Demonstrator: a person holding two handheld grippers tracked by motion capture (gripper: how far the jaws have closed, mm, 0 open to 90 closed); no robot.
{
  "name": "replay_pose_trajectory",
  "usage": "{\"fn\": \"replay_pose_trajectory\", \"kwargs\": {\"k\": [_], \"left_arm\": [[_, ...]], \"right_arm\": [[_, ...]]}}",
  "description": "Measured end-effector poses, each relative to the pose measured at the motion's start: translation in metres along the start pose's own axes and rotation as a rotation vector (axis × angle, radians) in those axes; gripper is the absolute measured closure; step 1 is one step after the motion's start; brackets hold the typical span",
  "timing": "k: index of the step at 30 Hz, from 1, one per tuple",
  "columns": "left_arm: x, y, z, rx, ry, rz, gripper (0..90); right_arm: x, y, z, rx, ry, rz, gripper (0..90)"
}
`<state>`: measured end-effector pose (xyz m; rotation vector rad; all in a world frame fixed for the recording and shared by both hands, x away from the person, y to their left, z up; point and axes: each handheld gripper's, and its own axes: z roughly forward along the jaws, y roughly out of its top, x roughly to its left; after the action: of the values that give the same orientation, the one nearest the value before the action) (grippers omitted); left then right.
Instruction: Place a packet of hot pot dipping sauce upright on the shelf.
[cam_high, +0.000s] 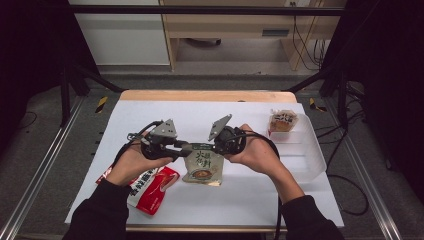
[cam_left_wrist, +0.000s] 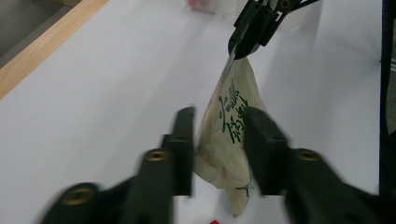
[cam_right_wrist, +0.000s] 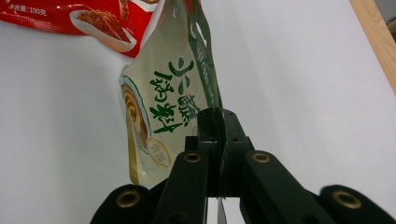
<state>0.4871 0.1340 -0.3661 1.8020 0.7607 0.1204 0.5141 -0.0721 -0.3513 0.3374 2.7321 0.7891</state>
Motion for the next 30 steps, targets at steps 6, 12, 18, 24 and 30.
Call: {"fn": "replay_pose_trajectory", "kwargs": {"k": [6, 12, 18, 24, 30], "left_arm": [[0.01, -0.011, -0.007, -0.019, 0.049, -0.017, 25.6], [0.017, -0.023, -0.015, -0.028, 0.088, -0.03, 15.0], [0.026, -0.036, -0.017, -0.01, 0.119, -0.042, 12.9], [0.029, -0.042, -0.02, -0.004, 0.124, -0.057, 12.0], [0.029, -0.043, -0.027, -0.011, 0.123, -0.056, 11.4]], "right_arm": [[0.0, 0.003, -0.002, 0.008, -0.004, -0.002, 90.0], [0.003, 0.004, -0.006, -0.008, -0.003, -0.001, 90.0], [0.006, 0.004, -0.01, -0.005, -0.006, -0.006, 90.0], [0.01, 0.003, -0.015, -0.011, -0.015, -0.006, 90.0], [0.013, 0.003, -0.022, -0.017, -0.021, -0.013, 90.0]]}}
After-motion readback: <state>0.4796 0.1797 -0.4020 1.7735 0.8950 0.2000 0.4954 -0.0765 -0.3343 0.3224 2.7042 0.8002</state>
